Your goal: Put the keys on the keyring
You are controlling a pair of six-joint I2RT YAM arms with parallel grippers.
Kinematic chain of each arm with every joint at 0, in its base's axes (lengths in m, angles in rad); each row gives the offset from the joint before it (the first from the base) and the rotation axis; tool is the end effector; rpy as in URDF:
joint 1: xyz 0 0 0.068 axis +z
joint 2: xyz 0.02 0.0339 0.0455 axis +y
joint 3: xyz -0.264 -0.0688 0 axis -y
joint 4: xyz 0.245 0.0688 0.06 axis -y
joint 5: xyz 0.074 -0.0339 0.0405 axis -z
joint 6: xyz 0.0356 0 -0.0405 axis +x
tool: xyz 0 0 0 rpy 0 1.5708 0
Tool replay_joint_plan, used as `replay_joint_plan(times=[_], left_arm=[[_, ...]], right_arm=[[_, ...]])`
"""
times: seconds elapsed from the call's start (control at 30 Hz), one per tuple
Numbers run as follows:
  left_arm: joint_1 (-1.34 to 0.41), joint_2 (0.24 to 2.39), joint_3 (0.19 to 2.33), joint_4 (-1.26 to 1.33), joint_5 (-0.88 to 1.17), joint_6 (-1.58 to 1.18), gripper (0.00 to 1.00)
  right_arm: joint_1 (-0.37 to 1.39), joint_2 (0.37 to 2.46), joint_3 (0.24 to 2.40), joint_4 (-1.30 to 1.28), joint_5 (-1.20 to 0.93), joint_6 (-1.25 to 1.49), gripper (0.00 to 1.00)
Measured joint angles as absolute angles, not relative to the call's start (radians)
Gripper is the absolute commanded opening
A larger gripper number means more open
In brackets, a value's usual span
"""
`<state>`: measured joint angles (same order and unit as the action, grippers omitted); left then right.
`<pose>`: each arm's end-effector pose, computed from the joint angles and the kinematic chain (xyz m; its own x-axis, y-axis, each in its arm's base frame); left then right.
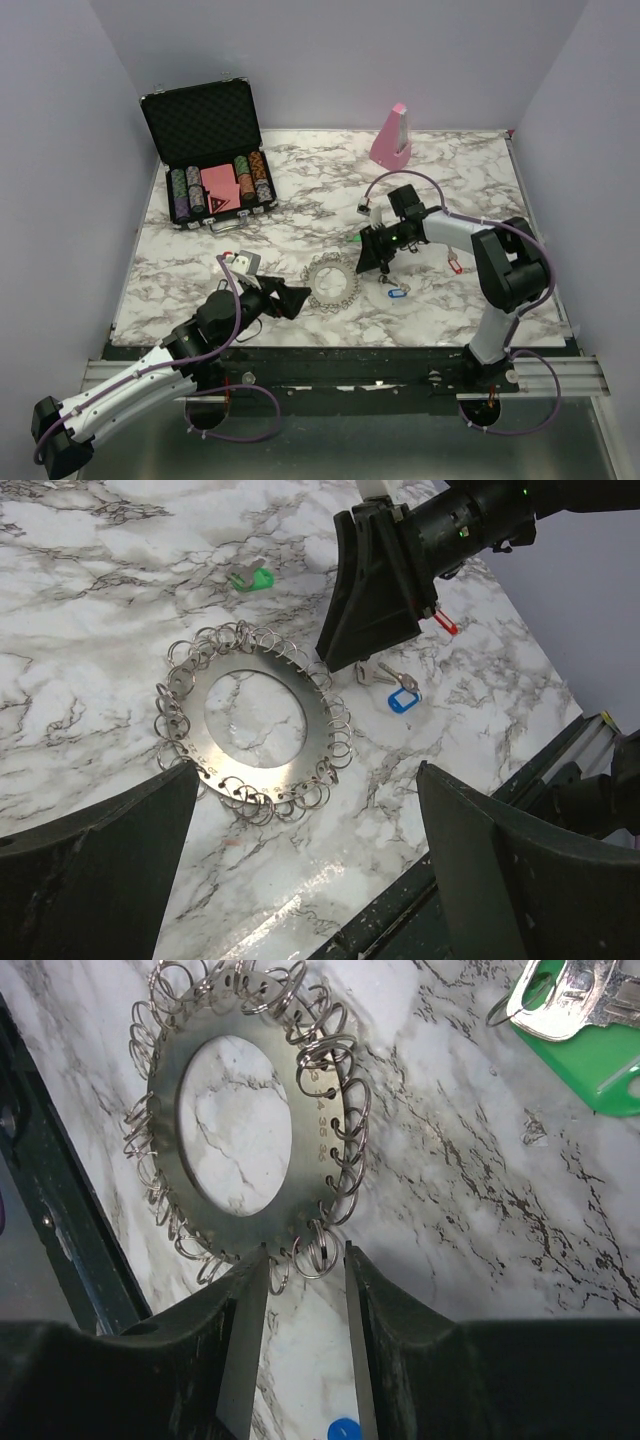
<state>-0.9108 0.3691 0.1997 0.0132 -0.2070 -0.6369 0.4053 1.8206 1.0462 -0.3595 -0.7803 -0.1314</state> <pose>0.0873 -0.1005 0.2096 -0.4624 -0.3534 -0.8132 0.4648 0.6844 -0.5618 0.3066 0.1588 0.1509 -0.7529 -0.4244 -0.5030 -0.6581 0.4843 0.5765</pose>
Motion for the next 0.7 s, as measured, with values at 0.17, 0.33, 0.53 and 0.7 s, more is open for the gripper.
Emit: replay_joint_plan(times=[0.17, 0.33, 0.53, 0.7], left_arm=[[-0.911, 0.367, 0.199, 0.014, -0.205, -0.640, 0.99], [-0.911, 0.364, 0.199, 0.014, -0.205, -0.641, 0.99], [-0.911, 0.363, 0.199, 0.014, -0.204, -0.641, 0.99], [-0.911, 0.361, 0.199, 0.014, -0.204, -0.641, 0.99]], right_arm=[[0.405, 1.854, 1.052, -0.361, -0.777, -0.131, 0.36], [0.405, 1.867, 1.060, -0.367, -0.777, -0.133, 0.27], [0.405, 1.868, 1.063, -0.372, -0.778, -0.140, 0.21], [0.405, 1.869, 1.070, -0.390, -0.778, -0.144, 0.23]])
